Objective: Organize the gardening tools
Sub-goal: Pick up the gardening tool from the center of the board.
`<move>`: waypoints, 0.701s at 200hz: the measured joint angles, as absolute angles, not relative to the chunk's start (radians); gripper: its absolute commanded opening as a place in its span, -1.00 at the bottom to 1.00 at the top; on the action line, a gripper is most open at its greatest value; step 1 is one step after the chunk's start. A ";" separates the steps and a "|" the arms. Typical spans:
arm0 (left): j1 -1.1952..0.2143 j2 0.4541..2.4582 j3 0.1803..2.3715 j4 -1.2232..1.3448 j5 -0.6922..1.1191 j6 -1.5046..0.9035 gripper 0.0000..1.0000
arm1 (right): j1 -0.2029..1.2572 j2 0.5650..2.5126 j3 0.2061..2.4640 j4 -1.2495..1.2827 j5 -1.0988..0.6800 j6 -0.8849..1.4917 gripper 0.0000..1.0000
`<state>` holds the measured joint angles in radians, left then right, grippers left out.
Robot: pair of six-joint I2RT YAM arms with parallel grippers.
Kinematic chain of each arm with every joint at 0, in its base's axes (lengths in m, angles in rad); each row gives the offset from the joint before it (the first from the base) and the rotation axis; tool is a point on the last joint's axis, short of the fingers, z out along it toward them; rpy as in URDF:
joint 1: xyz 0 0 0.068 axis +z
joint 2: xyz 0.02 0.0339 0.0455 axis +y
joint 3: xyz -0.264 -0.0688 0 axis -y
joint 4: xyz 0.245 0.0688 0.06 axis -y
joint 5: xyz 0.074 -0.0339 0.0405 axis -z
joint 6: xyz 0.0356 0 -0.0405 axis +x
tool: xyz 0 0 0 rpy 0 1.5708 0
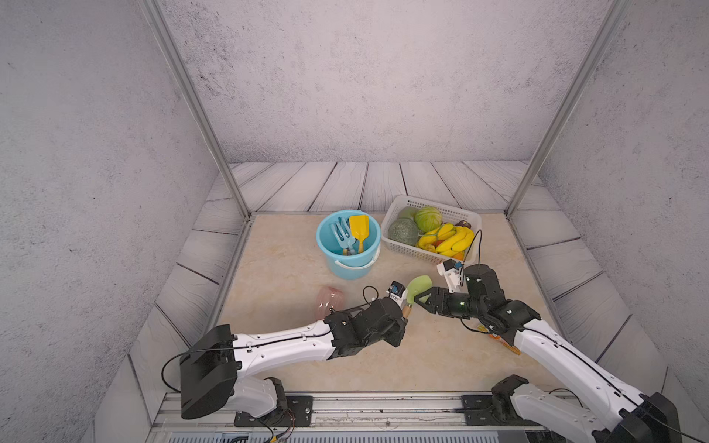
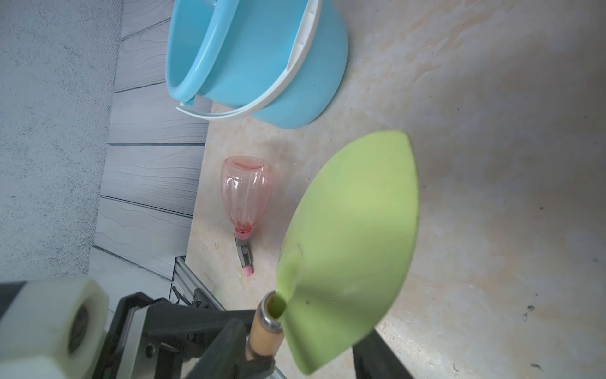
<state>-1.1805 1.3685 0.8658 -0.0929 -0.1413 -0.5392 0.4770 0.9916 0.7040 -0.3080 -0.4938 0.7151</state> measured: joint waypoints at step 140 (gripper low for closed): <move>-1.207 1.348 0.823 0.004 -0.153 -0.521 -0.17 | 0.485 0.944 0.724 -0.265 -0.497 0.745 -1.00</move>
